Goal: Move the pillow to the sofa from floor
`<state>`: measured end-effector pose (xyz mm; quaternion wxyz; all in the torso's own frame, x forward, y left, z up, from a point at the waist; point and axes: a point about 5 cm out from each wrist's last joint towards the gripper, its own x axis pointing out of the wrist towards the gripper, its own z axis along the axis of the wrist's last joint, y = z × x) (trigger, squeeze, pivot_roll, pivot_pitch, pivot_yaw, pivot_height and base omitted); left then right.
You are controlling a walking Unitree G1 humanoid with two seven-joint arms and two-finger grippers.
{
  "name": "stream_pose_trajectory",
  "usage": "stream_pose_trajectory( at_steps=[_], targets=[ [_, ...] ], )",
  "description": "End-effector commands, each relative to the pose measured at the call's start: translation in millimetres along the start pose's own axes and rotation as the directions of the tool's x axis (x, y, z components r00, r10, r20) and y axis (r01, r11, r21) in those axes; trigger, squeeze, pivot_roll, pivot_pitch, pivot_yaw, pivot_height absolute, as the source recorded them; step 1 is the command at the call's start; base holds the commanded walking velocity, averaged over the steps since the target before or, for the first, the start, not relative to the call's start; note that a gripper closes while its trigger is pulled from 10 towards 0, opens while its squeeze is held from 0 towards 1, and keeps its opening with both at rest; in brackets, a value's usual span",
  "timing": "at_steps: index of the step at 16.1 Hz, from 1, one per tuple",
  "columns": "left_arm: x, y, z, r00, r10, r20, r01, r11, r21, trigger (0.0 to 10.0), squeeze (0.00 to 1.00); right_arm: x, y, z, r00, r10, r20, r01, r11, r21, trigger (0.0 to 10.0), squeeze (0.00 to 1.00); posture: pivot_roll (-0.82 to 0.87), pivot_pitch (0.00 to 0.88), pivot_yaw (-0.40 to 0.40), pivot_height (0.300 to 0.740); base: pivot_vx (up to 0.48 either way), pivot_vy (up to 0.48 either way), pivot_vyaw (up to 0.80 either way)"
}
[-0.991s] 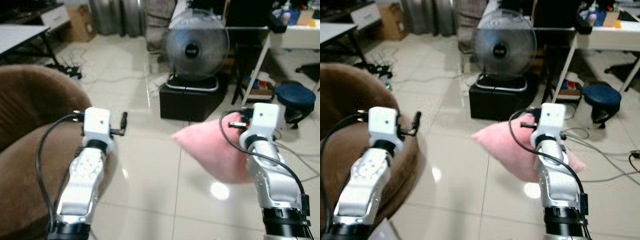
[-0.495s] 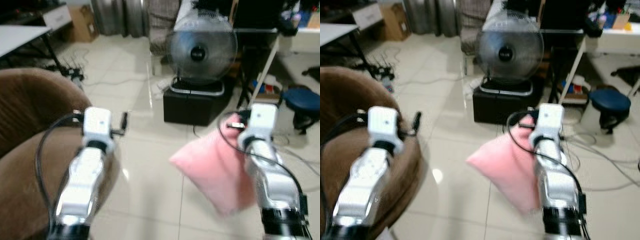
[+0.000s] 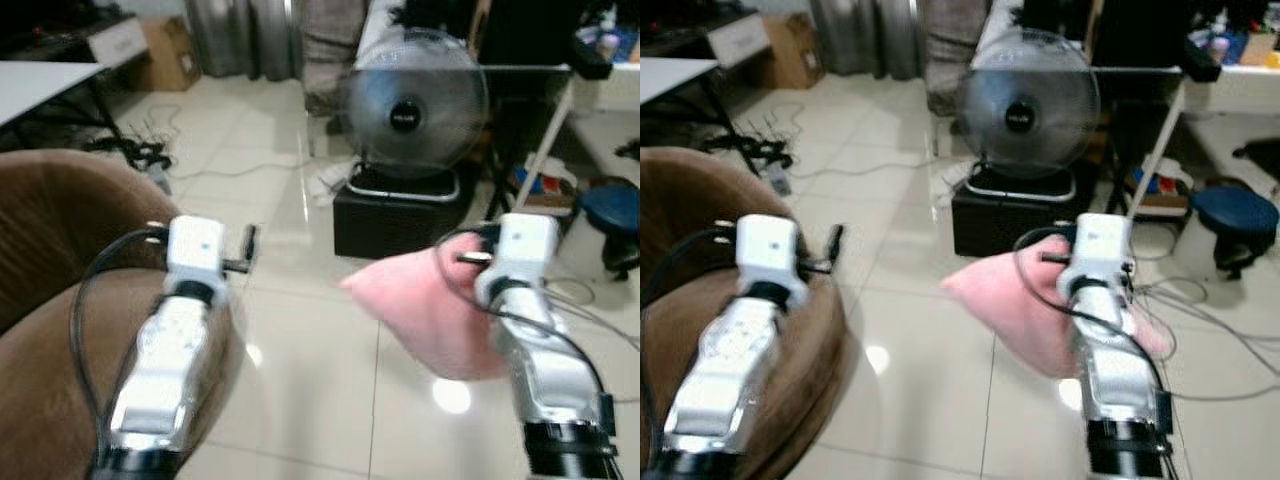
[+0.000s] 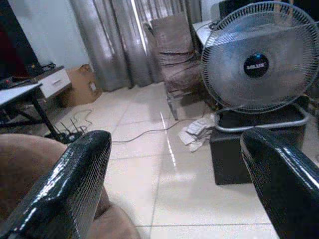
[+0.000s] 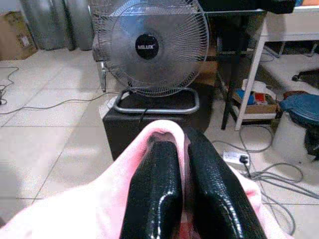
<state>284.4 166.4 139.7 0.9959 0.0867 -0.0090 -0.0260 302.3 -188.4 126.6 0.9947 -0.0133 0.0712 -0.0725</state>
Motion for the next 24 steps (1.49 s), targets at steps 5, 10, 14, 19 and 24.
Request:
stream_pose_trajectory(
  at_steps=[5, 10, 14, 19, 24],
  targets=[
    [0.8, -7.4, 1.4, 1.000, -0.031, 0.000, 0.031, 1.000, 0.004, 10.0, 0.00, 0.9, -6.2, 13.9, 0.998, -0.006, 0.068, 0.008, 1.000, -0.030, 10.0, 0.00, -0.09, 0.000, 0.068, 0.740, 0.403, 0.000, 0.24],
    [1.1, -6.0, 1.4, 1.000, -0.026, 0.000, 0.026, 1.000, 0.006, 10.0, 0.00, 1.1, -3.6, 13.8, 0.998, 0.008, 0.068, -0.006, 0.999, -0.039, 10.0, 0.00, -0.09, 0.000, 0.067, 0.740, 0.404, 0.000, 0.80],
    [1.2, -4.1, 2.5, 1.000, -0.013, 0.003, 0.013, 1.000, 0.007, 10.0, 0.00, 4.8, 0.0, 17.8, 0.996, 0.031, 0.078, -0.027, 0.998, -0.048, 10.0, 0.00, -0.08, 0.000, 0.063, 0.740, 0.405, 0.000, 0.80],
    [0.7, -1.1, 3.4, 1.000, 0.012, 0.008, -0.012, 1.000, 0.009, 10.0, 0.00, 11.4, 2.8, 25.0, 0.994, 0.055, 0.096, -0.050, 0.997, -0.055, 10.0, 0.00, -0.06, 0.000, 0.039, 0.740, 0.409, 0.000, 0.80],
    [-15.4, 20.8, 9.7, 0.993, 0.115, 0.025, -0.117, 0.992, 0.057, 10.0, 0.00, 30.1, 30.2, 45.1, 0.976, 0.169, 0.138, -0.164, 0.986, -0.044, 10.0, 0.00, 0.08, 0.000, -0.055, 0.740, 0.409, 0.000, 0.80]
  ],
)
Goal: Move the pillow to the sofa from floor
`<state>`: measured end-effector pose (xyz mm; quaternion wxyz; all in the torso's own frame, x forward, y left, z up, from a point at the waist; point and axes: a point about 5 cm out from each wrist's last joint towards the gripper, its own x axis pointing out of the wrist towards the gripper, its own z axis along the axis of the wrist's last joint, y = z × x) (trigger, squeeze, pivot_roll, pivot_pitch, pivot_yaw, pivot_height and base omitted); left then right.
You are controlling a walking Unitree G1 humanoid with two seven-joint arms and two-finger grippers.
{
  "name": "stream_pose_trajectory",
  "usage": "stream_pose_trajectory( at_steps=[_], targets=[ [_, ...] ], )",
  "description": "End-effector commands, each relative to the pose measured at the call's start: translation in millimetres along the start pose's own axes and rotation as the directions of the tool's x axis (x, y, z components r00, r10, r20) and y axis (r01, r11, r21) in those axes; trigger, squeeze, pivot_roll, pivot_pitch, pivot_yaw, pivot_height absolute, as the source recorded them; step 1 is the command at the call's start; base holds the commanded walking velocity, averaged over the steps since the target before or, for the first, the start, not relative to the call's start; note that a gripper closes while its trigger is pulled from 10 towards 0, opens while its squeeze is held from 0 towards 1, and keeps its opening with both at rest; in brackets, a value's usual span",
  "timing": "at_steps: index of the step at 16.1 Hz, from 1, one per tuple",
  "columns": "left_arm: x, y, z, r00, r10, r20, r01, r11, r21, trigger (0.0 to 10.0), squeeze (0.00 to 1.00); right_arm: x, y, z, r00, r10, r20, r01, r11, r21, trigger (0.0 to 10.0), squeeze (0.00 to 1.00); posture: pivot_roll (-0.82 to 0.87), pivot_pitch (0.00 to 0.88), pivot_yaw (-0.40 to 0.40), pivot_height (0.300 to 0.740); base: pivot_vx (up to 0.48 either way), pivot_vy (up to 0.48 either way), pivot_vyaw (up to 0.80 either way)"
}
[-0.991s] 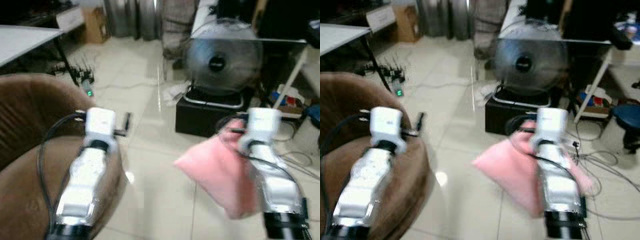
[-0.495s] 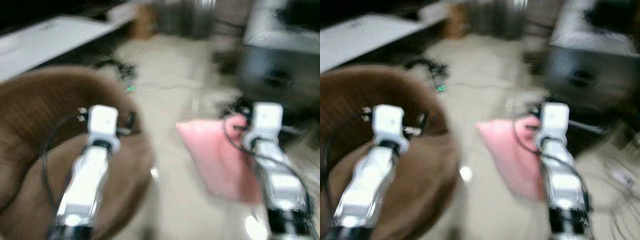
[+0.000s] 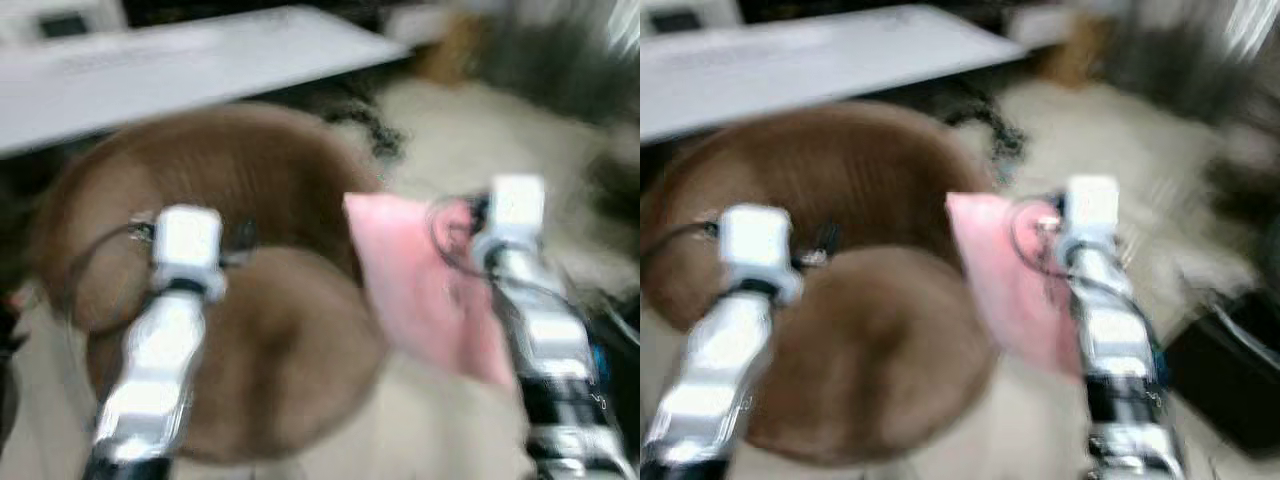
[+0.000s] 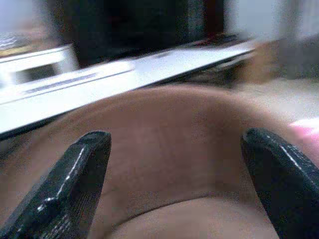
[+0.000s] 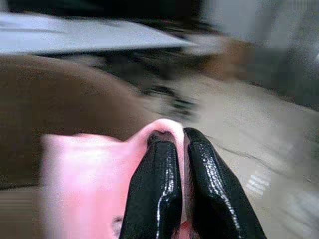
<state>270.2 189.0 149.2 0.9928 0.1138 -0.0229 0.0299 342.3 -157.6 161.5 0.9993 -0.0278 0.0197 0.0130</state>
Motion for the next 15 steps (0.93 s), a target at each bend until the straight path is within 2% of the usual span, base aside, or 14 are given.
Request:
stream_pose_trajectory(
  at_steps=[1, 3, 4, 6, 7, 10, 15],
  targets=[
    [-3.2, 1.5, 4.3, 1.000, 0.018, 0.004, -0.018, 1.000, 0.009, 10.0, 0.00, 2.9, -0.4, 6.5, 0.999, 0.016, 0.041, -0.016, 1.000, 0.005, 10.0, 0.00, 0.08, 0.000, -0.055, 0.740, 0.412, 0.000, 0.80],
    [-17.5, 13.7, 8.2, 0.998, 0.067, 0.002, -0.067, 0.996, 0.053, 10.0, 0.00, 25.8, 15.3, 31.8, 0.991, 0.088, 0.103, -0.093, 0.994, 0.048, 10.0, 0.00, 0.18, 0.000, -0.091, 0.740, 0.412, 0.000, 0.80],
    [-19.0, 14.2, 8.8, 0.998, 0.069, 0.002, -0.069, 0.996, 0.058, 10.0, 0.00, 28.4, 16.1, 34.2, 0.990, 0.094, 0.109, -0.100, 0.994, 0.050, 10.0, 0.00, 0.18, 0.000, -0.091, 0.740, 0.412, 0.000, 0.80],
    [-23.5, 13.2, 10.9, 0.998, 0.062, -0.011, -0.061, 0.995, 0.084, 10.0, 0.00, 40.1, 9.9, 35.9, 0.993, 0.073, 0.095, -0.079, 0.995, 0.060, 10.0, 0.00, 0.21, 0.000, -0.099, 0.740, 0.390, 0.000, 0.00],
    [-24.9, 10.5, 9.7, 0.999, 0.042, -0.029, -0.039, 0.996, 0.086, 10.0, 0.00, 44.1, 5.1, 35.4, 0.995, 0.060, 0.083, -0.064, 0.997, 0.037, 10.0, 0.00, 0.22, 0.000, -0.099, 0.740, 0.000, 0.000, 0.00],
    [-19.9, -4.7, 10.6, 0.997, -0.066, -0.043, 0.070, 0.992, 0.108, 10.0, 0.00, 50.2, -18.6, 37.4, 0.995, -0.039, 0.087, 0.033, 0.997, 0.072, 10.0, 0.00, 0.17, 0.000, -0.063, 0.740, 0.000, 0.000, 0.00],
    [-8.4, -15.9, 11.0, 0.983, -0.176, -0.050, 0.181, 0.976, 0.121, 10.0, 0.00, 47.1, -25.2, 33.6, 0.990, -0.089, 0.107, 0.078, 0.992, 0.101, 10.0, 0.00, 0.11, 0.000, -0.006, 0.740, 0.000, 0.000, 0.00]
  ],
)
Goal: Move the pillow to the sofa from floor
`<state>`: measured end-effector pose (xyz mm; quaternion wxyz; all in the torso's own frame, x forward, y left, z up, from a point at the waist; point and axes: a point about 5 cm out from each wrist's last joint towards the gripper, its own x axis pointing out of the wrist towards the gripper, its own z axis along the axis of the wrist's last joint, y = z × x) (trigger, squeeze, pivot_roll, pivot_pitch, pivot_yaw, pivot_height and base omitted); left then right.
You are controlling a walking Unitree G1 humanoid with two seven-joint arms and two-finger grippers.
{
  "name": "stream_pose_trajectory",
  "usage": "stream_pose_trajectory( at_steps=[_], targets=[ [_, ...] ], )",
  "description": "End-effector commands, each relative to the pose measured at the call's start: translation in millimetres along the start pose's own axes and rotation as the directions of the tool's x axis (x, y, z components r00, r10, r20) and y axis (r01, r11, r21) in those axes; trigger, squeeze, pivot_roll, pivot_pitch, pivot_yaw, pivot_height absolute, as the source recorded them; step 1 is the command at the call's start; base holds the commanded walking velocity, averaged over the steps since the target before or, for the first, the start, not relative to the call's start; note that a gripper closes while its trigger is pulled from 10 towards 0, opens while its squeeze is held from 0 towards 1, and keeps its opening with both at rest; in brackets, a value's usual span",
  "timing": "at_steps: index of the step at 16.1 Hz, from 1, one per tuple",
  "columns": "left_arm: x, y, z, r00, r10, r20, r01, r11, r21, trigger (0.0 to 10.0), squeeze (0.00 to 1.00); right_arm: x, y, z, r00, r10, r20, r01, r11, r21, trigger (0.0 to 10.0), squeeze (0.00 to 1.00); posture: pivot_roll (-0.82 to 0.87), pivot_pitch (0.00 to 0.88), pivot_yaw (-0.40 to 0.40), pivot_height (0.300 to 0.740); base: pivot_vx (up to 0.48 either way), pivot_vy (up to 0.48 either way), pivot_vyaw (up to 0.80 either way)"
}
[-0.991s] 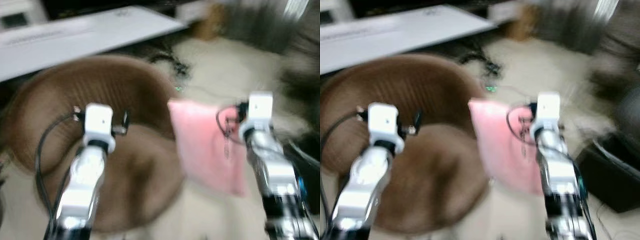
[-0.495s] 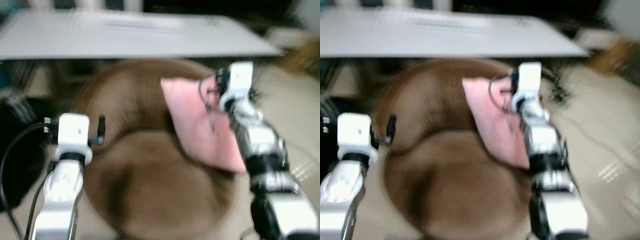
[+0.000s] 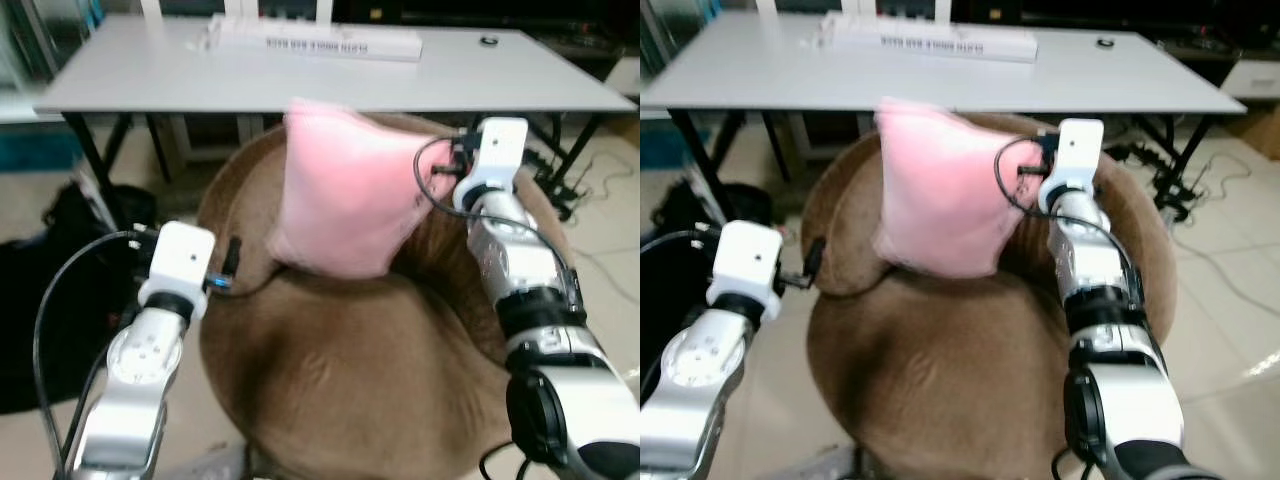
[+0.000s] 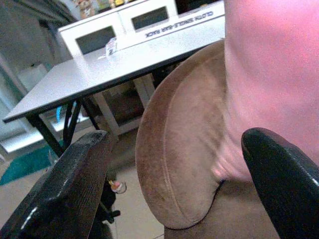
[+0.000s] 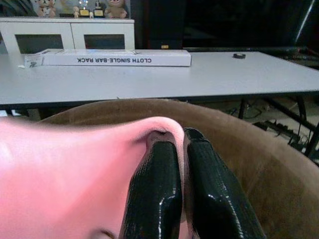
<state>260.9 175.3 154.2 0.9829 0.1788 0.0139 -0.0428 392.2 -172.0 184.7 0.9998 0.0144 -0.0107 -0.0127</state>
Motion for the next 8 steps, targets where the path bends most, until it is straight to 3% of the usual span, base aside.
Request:
stream_pose_trajectory(
  at_steps=[1, 8],
  targets=[
    [4.1, -3.2, 2.8, 0.999, -0.031, 0.015, 0.031, 1.000, -0.004, 10.0, 0.00, -0.9, -8.4, 9.4, 0.997, -0.046, 0.056, 0.045, 0.999, 0.026, 10.0, 0.00, 0.10, 0.000, 0.000, 0.740, 0.000, 0.000, 0.00],
    [5.8, -10.5, -1.5, 0.998, -0.063, 0.009, 0.063, 0.998, -0.021, 10.0, 0.00, -3.7, -8.9, 10.4, 0.997, -0.041, 0.067, 0.039, 0.999, 0.032, 10.0, 0.00, 0.07, 0.000, -0.010, 0.740, 0.000, 0.000, 0.00]
  ],
)
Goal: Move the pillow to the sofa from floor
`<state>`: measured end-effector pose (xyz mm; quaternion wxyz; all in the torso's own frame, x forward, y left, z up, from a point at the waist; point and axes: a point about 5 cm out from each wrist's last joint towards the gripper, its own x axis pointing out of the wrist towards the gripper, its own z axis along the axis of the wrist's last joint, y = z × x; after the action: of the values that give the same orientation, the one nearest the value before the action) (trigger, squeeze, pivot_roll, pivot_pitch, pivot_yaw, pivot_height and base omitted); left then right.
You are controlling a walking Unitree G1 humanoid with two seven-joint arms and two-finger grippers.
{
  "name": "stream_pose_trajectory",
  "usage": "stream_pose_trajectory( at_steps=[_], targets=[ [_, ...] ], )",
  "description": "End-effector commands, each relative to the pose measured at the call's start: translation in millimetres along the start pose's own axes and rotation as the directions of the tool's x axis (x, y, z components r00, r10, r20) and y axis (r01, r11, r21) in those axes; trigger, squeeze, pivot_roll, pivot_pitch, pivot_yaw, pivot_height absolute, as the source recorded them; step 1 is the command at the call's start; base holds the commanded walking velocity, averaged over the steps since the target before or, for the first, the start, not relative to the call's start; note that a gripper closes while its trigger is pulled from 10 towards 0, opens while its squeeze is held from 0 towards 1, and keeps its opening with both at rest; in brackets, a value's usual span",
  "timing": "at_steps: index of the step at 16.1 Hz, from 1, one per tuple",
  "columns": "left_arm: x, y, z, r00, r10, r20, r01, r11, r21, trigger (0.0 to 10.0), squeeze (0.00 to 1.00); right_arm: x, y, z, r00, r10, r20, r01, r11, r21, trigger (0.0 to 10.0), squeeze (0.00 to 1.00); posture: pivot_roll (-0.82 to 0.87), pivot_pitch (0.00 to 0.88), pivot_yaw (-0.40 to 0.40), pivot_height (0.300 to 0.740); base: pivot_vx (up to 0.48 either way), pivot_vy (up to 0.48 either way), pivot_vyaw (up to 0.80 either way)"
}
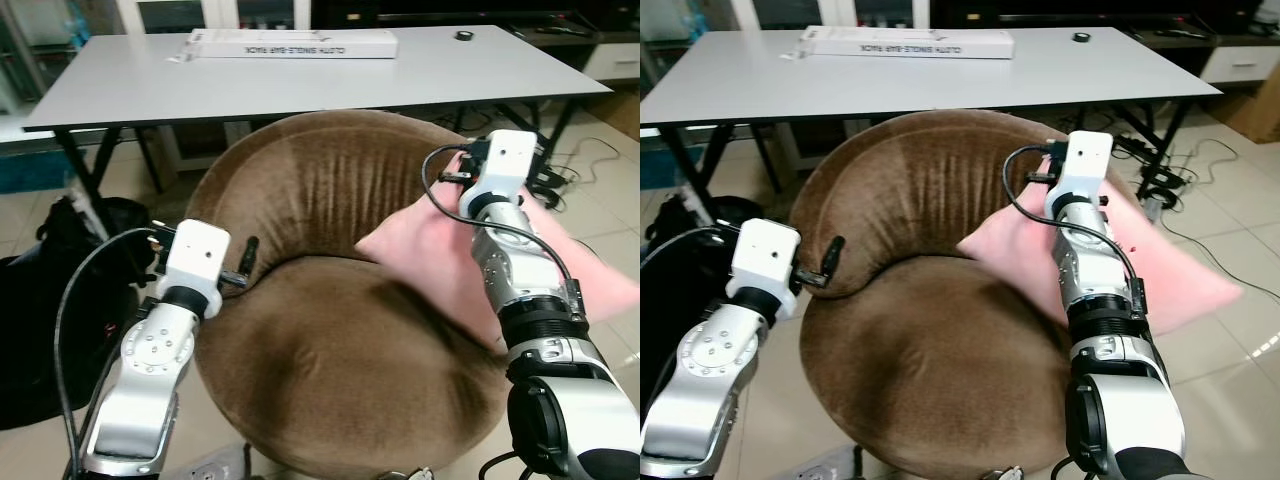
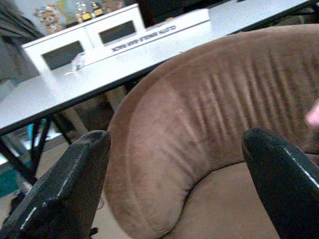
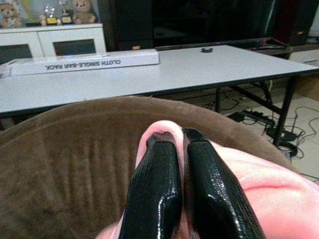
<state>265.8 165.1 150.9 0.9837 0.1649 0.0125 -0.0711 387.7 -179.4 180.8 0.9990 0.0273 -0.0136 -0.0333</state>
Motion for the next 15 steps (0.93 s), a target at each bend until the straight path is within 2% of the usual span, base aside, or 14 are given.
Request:
stream_pose_trajectory(
  at_steps=[1, 7, 8, 9, 10, 13, 15],
  targets=[
    [-0.7, -2.0, -3.3, 1.000, -0.004, -0.010, 0.004, 1.000, -0.002, 10.0, 0.00, 0.2, 0.2, 10.7, 0.999, 0.007, 0.048, -0.008, 1.000, 0.007, 10.0, 0.00, 0.06, 0.000, -0.018, 0.740, 0.000, 0.000, 0.00],
    [-9.7, -3.2, -2.0, 1.000, -0.004, 0.000, 0.004, 1.000, -0.015, 10.0, 0.00, 4.2, 6.0, 1.6, 0.999, 0.047, -0.012, -0.047, 0.998, -0.041, 10.0, 0.00, 0.09, 0.000, -0.057, 0.740, 0.000, 0.000, 0.00],
    [-11.6, -3.4, -3.0, 1.000, -0.007, -0.004, 0.007, 1.000, -0.013, 10.0, 0.00, 4.7, 7.5, -1.1, 0.998, 0.057, -0.033, -0.058, 0.997, -0.045, 10.0, 0.00, 0.09, 0.000, -0.060, 0.740, 0.000, 0.000, 0.00],
    [-16.5, -4.4, -6.4, 1.000, -0.020, -0.017, 0.020, 1.000, -0.003, 10.0, 0.00, 5.6, 15.3, -11.4, 0.990, 0.090, -0.110, -0.103, 0.988, -0.115, 10.0, 0.00, 0.09, 0.000, -0.063, 0.740, 0.000, 0.000, 0.00],
    [-17.8, -4.8, -6.9, 0.999, -0.024, -0.021, 0.024, 1.000, -0.004, 10.0, 0.00, 5.5, 17.8, -12.9, 0.987, 0.103, -0.120, -0.117, 0.986, -0.117, 10.0, 0.00, 0.09, 0.000, -0.065, 0.740, 0.000, 0.000, 0.00],
    [-28.0, -13.9, -15.3, 0.991, -0.118, -0.063, 0.119, 0.993, 0.015, 10.0, 0.00, 5.2, 35.2, -29.0, 0.962, 0.178, -0.208, -0.203, 0.973, -0.106, 10.0, 0.00, 0.11, 0.010, -0.069, 0.740, 0.000, 0.000, 0.00],
    [-32.9, -25.1, -15.7, 0.974, -0.215, -0.069, 0.215, 0.977, 0.003, 10.0, 0.00, 2.9, 32.2, -44.4, 0.950, 0.158, -0.271, -0.201, 0.970, -0.138, 10.0, 0.00, 0.12, 0.043, -0.066, 0.740, 0.000, 0.000, 0.00]
  ],
)
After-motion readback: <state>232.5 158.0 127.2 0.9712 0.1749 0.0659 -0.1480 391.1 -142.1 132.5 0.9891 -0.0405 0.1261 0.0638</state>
